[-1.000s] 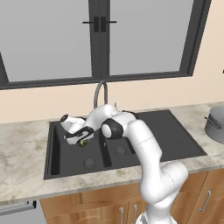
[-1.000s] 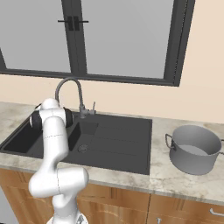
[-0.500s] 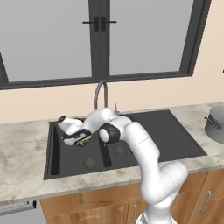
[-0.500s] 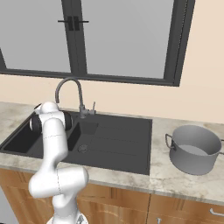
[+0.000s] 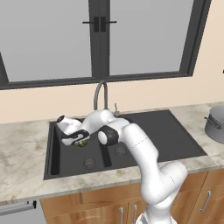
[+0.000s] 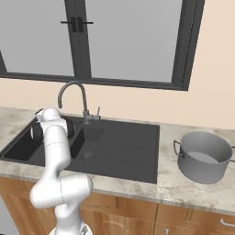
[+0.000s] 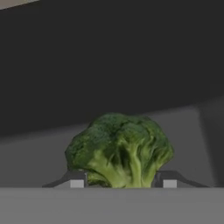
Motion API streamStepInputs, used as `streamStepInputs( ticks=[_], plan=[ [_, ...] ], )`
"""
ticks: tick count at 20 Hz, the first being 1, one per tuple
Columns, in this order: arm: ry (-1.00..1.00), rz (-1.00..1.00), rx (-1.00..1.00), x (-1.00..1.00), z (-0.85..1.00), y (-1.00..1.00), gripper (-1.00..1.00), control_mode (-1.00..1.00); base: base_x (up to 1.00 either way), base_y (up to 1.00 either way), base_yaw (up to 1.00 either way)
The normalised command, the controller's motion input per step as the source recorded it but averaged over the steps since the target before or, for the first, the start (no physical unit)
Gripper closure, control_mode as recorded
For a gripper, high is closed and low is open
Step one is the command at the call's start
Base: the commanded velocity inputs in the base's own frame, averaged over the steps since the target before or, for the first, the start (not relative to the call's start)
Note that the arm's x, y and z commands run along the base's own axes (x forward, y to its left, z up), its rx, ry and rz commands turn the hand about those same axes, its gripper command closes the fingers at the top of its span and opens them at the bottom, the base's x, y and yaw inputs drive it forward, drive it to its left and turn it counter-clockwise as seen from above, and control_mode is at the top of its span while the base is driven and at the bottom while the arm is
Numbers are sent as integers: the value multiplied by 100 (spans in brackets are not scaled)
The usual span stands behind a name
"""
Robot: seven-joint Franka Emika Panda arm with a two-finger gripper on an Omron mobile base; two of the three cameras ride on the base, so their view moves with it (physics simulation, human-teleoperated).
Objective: Dump the broccoli from the pot into the sink. Then turn on the water and wash the broccoli. Then turn off the water and put the broccoli back in the pot.
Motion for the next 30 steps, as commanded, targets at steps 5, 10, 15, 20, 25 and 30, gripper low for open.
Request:
streamStepInputs(
  ticks=[5,10,15,20,25,30],
  plan=[
    [11,0,0,0,-26,-18,100,-100,0,0,0],
    [2,0,0,-37,3,-12,100,-100,0,0,0],
    [-13,0,0,-67,49,-8,100,-100,0,0,0],
    [-15,-1,0,-67,64,-23,100,-100,0,0,0],
    [-17,0,7,-92,80,-31,100,-100,0,0,0],
    [-20,0,12,-76,100,-34,100,-100,0,0,0]
  ],
)
